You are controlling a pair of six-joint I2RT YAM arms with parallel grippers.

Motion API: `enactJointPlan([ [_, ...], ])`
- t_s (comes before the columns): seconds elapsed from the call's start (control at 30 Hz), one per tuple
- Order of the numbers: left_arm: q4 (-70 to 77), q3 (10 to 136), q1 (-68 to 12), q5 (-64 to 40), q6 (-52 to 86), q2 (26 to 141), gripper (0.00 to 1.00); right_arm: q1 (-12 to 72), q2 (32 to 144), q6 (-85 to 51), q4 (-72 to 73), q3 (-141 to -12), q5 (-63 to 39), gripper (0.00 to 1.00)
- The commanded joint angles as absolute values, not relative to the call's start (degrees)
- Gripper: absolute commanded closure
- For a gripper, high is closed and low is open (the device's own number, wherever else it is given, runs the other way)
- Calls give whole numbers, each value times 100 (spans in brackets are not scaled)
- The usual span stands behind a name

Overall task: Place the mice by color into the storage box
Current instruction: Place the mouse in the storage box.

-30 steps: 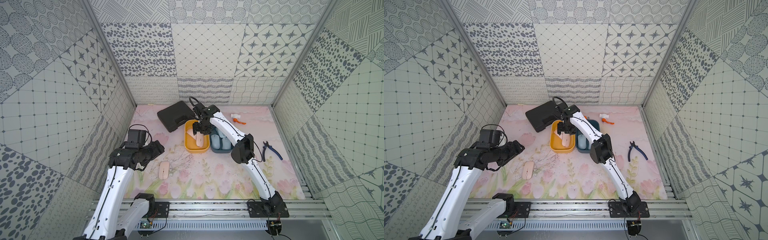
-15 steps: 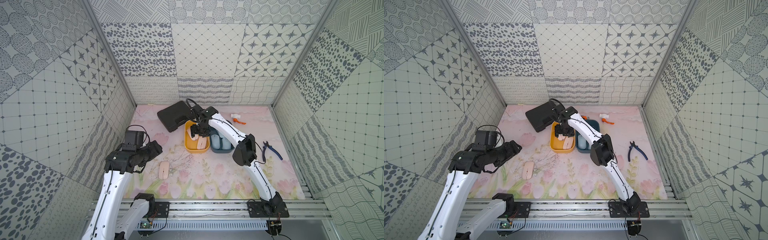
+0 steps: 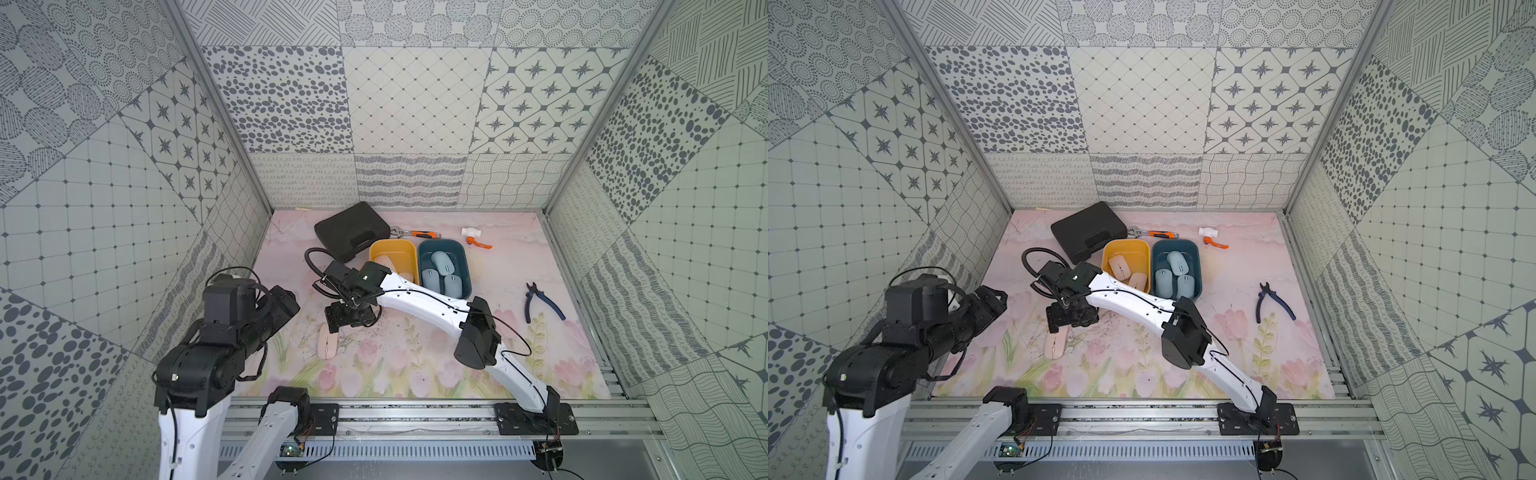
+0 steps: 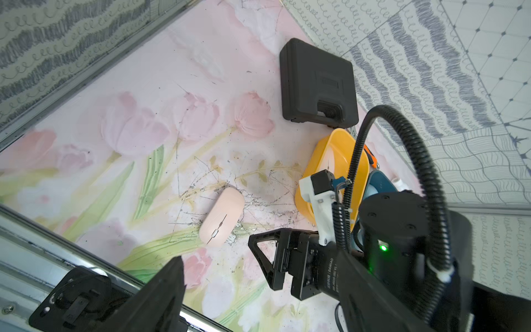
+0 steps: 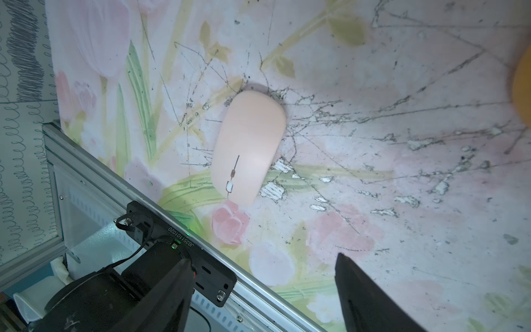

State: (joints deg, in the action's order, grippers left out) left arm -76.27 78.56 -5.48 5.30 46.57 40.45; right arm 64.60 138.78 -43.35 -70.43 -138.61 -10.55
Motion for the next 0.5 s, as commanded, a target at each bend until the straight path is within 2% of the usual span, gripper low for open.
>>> enactJointPlan([
  [0.0, -8599, 8136, -523, 1096, 5218, 3713, 14, 6486, 14160, -4703, -6829, -13869, -1177, 17],
  [0.47, -8578, 8033, -525, 730, 5025, 3337, 13, 6685, 15238, -5282, -6962, -15470, -1378, 16],
])
